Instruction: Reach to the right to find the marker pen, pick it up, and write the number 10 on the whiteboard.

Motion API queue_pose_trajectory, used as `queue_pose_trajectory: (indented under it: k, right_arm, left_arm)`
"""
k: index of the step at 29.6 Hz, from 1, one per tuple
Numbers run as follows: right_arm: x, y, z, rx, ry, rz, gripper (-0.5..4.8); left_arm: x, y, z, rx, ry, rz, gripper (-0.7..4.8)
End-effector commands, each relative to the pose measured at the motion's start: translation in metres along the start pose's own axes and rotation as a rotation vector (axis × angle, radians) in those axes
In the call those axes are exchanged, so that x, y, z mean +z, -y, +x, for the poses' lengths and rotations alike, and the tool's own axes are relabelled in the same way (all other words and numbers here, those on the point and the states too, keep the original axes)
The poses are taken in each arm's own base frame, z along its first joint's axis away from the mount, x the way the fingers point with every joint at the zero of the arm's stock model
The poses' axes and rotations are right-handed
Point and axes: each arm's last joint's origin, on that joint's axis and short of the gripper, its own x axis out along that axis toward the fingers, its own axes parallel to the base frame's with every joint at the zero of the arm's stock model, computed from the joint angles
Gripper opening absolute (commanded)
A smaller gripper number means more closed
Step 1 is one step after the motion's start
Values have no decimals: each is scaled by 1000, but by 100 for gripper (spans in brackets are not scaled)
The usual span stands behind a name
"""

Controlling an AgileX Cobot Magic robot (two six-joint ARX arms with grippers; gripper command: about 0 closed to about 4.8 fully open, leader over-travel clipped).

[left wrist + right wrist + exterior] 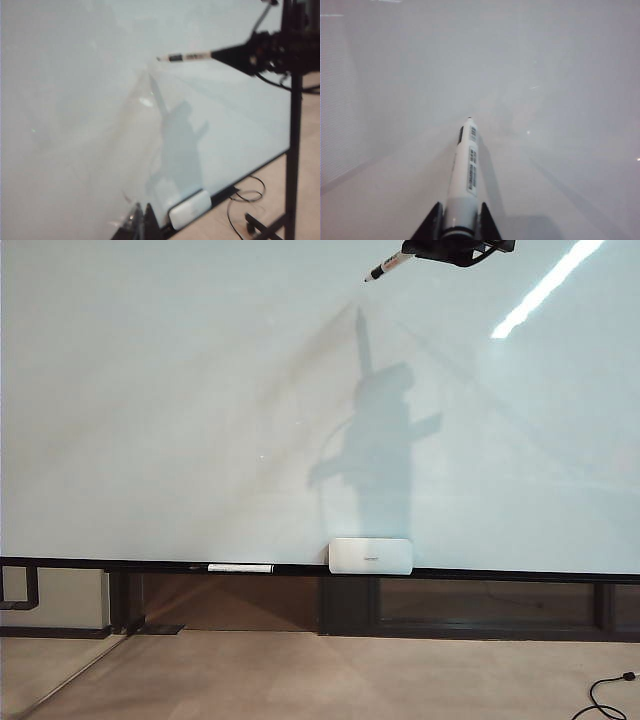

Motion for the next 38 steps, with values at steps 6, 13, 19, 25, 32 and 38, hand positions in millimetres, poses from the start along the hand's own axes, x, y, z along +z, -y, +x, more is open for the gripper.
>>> queue_pose_trajectory:
  k: [6,13,19,25,32,38]
  right_arm:
    - [20,-16,10,41,61,1,-3]
    - [26,-19,23,48,74,2,-3]
    - [33,-21,32,51,82,2,-3]
    - [37,-20,37,37,98,1,-3]
    - [33,-19,40,30,90,-5,-3]
    - [28,-18,44,28,94,-18,-3]
  left_arm:
    - [2,0,-1,-15,14,0,-6]
    - [3,1,-1,-47,21,-3,-6]
    - [3,2,-1,-57,24,-3,-6]
    - [3,2,-1,-57,25,-2,-6]
    - [3,2,-1,-60,27,5,-6]
    - [3,2,-1,-61,27,6,-6]
